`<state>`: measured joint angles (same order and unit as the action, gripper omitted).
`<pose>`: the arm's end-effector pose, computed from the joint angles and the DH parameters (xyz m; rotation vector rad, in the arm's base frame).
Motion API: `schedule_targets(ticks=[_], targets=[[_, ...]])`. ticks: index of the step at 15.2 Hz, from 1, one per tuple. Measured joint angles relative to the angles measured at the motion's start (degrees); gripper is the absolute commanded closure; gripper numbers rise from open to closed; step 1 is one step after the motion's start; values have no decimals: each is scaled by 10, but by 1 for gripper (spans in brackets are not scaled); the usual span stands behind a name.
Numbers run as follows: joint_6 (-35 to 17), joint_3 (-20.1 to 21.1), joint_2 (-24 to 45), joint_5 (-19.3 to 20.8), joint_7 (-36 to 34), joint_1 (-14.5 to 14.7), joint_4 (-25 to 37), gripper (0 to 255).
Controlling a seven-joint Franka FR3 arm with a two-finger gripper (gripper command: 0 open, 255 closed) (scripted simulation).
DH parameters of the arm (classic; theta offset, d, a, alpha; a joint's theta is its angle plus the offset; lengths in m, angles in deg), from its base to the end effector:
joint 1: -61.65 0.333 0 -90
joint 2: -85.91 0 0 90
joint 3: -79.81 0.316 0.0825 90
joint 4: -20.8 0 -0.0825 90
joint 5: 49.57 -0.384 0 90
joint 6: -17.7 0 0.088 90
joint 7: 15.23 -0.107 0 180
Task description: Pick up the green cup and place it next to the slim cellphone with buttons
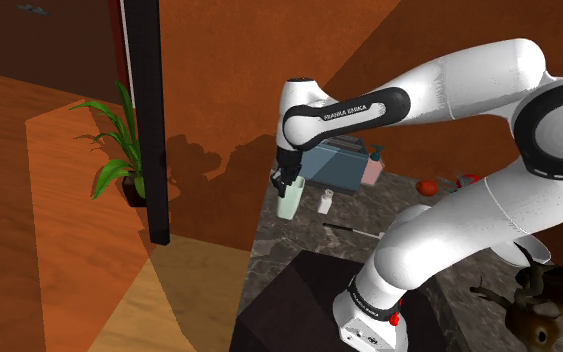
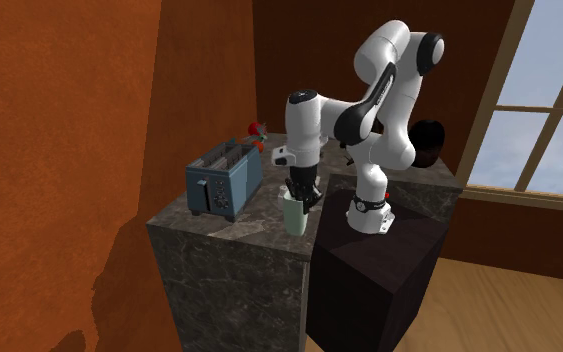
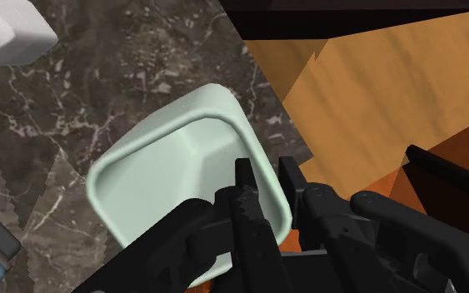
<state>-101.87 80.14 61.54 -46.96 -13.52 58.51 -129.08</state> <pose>0.3812 -0.0210 0.3835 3.1007 0.0073 -0.1633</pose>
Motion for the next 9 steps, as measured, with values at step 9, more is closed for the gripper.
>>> schedule_targets(ticks=[9], targets=[[79, 1, -30, -2, 2, 1, 49, 255]])
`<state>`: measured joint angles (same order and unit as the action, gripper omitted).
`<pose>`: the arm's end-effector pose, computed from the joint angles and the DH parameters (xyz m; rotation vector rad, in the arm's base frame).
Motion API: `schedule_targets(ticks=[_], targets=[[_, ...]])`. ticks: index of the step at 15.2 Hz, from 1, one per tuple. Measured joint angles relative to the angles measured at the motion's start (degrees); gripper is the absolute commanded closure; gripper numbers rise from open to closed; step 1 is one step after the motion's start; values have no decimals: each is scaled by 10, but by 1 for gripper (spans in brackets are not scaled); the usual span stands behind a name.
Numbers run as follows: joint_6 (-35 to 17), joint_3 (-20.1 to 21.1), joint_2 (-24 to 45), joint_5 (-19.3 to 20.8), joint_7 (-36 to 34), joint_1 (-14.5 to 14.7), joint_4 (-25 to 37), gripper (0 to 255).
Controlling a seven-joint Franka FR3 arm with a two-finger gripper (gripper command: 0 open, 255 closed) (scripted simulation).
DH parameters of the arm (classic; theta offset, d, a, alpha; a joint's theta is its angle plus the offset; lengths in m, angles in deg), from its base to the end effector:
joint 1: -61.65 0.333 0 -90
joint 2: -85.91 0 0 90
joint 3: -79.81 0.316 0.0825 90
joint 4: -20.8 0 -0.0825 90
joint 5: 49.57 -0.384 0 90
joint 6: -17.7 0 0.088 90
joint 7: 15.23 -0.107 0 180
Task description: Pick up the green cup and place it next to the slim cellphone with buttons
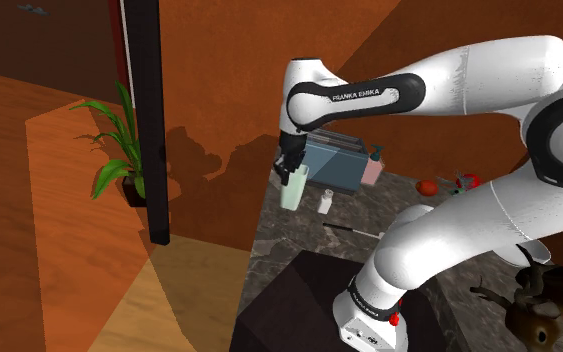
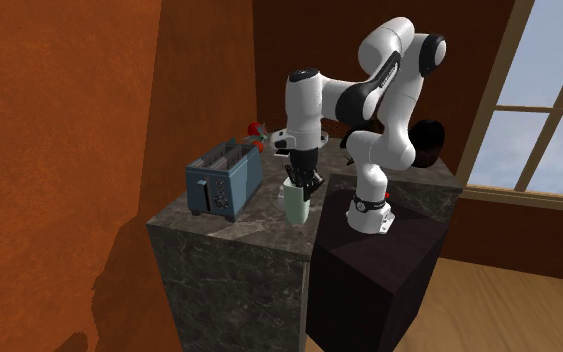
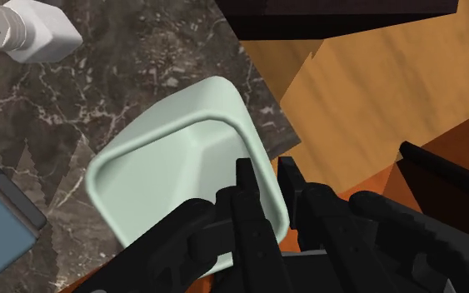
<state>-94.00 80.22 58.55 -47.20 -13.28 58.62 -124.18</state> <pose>0.3825 -0.0203 0.4312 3.1006 0.0072 -0.1628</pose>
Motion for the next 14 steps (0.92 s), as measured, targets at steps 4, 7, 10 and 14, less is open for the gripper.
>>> schedule_targets(ticks=[4, 7, 10, 14], targets=[[31, 0, -7, 0, 1, 0, 24, 255], [55, 0, -16, -1, 2, 0, 38, 255], [81, 0, -22, -1, 3, 0, 58, 255], [113, 0, -27, -2, 4, 0, 86, 255]])
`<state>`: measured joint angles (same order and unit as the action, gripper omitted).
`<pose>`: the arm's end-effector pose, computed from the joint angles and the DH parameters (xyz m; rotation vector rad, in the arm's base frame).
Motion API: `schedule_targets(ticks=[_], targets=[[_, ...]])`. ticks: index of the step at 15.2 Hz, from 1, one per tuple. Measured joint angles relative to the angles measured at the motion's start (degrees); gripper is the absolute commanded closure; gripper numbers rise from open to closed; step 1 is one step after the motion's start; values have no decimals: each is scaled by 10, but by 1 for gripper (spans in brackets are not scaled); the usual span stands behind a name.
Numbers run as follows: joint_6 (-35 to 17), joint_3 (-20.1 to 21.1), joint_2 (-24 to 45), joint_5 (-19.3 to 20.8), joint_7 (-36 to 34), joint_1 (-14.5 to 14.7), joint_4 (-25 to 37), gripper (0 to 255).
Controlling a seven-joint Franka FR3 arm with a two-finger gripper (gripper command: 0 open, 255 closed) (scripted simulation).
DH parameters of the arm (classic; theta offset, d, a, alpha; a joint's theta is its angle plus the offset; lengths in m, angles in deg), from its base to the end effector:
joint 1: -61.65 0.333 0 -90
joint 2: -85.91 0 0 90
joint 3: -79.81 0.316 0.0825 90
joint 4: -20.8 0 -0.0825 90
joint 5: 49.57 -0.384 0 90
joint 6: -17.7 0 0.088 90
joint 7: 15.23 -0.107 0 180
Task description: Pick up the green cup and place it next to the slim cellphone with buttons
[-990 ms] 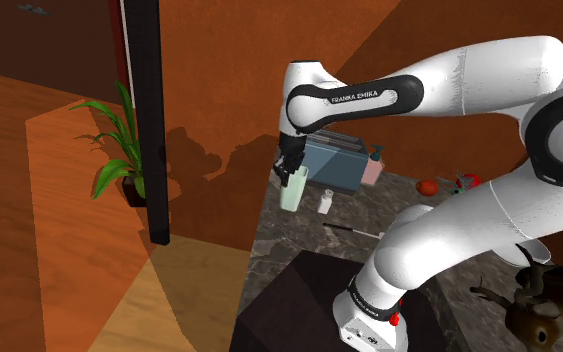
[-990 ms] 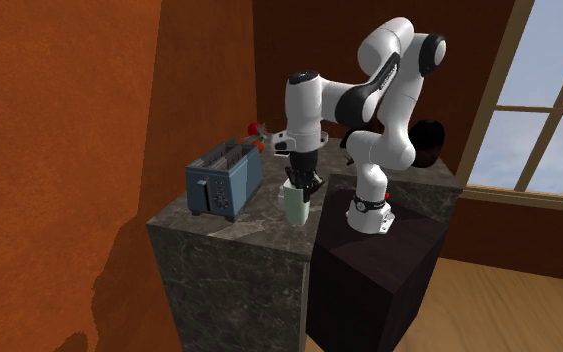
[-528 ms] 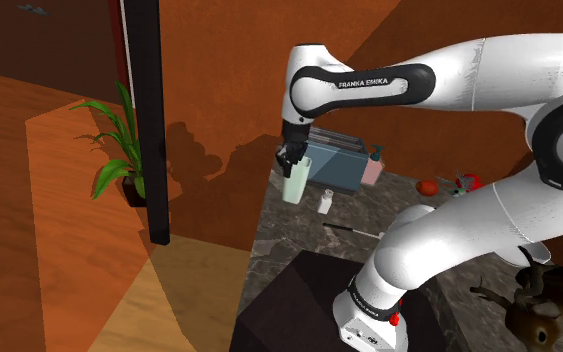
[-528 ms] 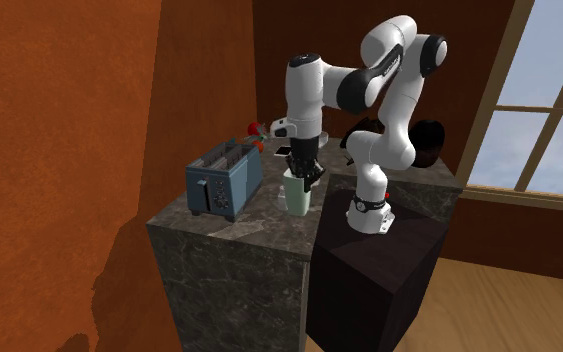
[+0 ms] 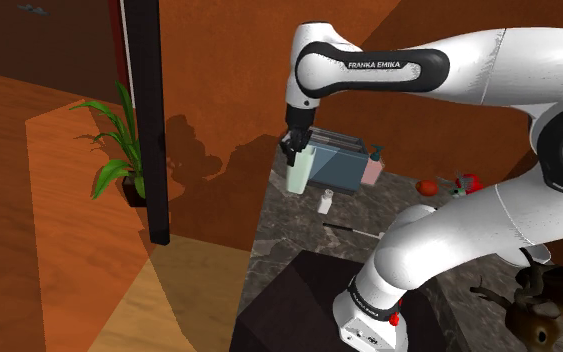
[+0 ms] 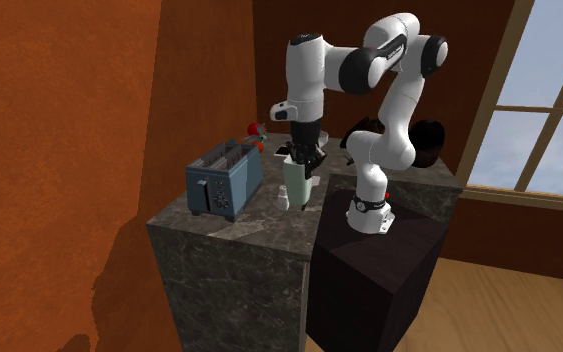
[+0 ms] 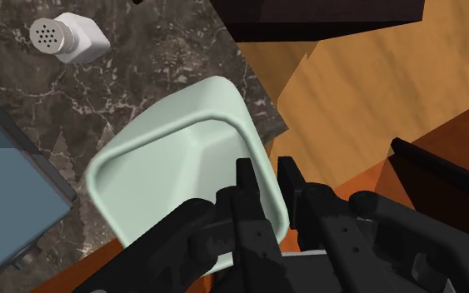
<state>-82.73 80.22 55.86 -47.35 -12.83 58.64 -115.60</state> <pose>0.3808 -0.0205 0.5035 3.1006 0.0067 -0.1630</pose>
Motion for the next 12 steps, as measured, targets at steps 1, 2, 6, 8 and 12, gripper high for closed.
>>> schedule_targets(ticks=[1, 2, 6, 8, 12], targets=[[7, 0, 1, 0, 1, 0, 8, 255], [15, 1, 2, -1, -1, 1, 17, 255], [47, 1, -1, -1, 1, 0, 46, 255], [64, 1, 0, -1, 1, 0, 64, 255], [92, 1, 1, -1, 3, 0, 93, 255]])
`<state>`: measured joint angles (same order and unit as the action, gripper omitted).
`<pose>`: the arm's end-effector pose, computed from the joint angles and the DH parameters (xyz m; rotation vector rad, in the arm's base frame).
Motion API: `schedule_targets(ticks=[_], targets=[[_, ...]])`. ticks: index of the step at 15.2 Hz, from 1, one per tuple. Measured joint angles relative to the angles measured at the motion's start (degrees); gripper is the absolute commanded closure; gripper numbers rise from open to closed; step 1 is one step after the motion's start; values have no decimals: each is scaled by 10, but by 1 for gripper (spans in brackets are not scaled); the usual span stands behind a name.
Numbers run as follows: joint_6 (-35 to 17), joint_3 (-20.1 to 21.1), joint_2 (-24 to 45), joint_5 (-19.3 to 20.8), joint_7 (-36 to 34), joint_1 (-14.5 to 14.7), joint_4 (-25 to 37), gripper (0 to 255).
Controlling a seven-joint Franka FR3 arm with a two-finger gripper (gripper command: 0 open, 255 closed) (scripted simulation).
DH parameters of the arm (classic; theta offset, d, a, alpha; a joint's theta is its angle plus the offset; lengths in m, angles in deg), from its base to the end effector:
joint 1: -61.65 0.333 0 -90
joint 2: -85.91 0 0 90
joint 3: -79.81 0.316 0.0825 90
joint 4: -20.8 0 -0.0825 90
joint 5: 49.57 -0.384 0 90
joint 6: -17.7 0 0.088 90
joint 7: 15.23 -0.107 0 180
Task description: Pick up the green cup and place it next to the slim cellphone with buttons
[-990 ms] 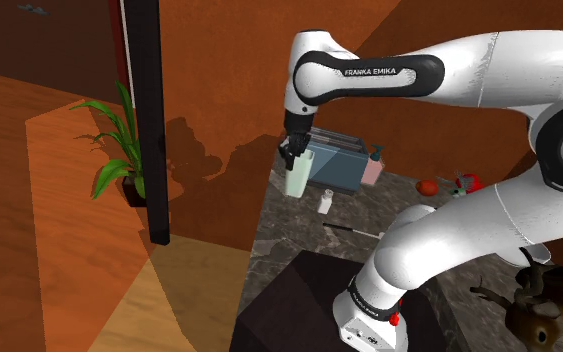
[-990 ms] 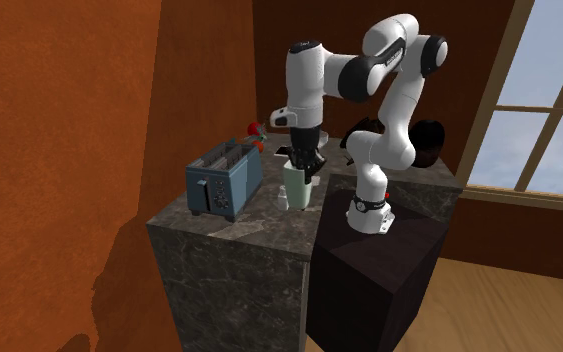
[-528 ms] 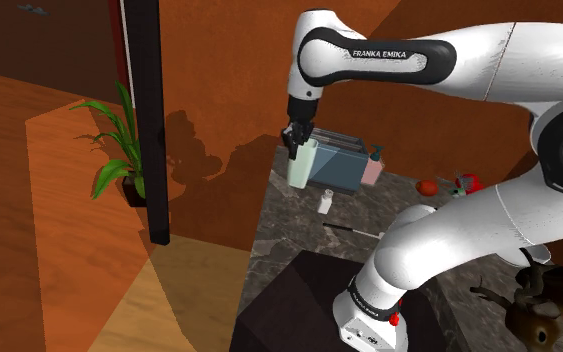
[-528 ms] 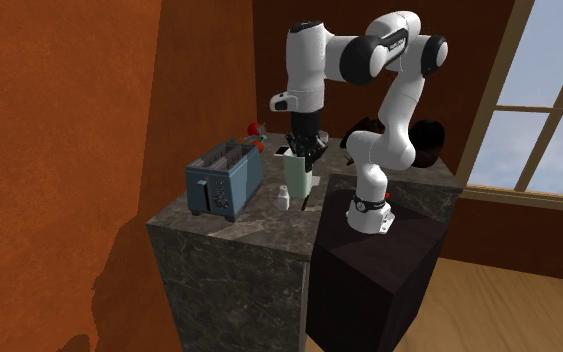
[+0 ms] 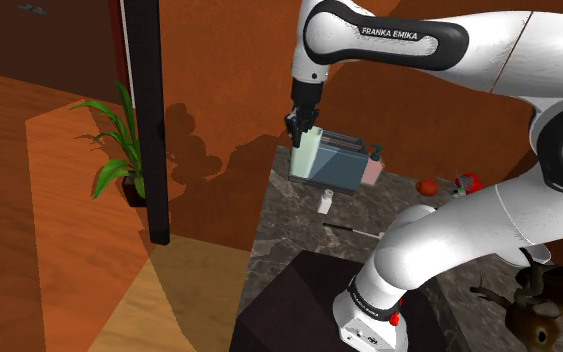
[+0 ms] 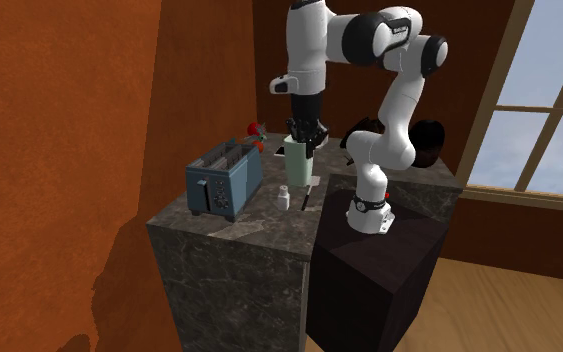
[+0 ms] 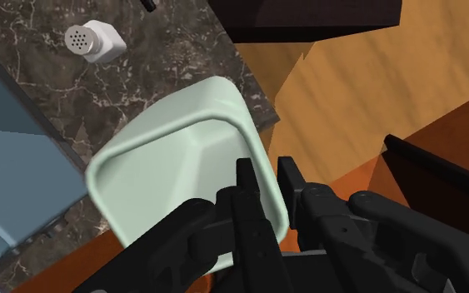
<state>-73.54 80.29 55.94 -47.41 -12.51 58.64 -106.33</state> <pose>0.3809 -0.0202 0.5665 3.1003 0.0074 -0.1632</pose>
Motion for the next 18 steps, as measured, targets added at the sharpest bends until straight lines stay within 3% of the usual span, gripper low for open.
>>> schedule_targets(ticks=[5, 18], targets=[[34, -3, -1, 2, 6, -2, 34, 255], [102, -112, -185, 96, 142, -56, -71, 255]])
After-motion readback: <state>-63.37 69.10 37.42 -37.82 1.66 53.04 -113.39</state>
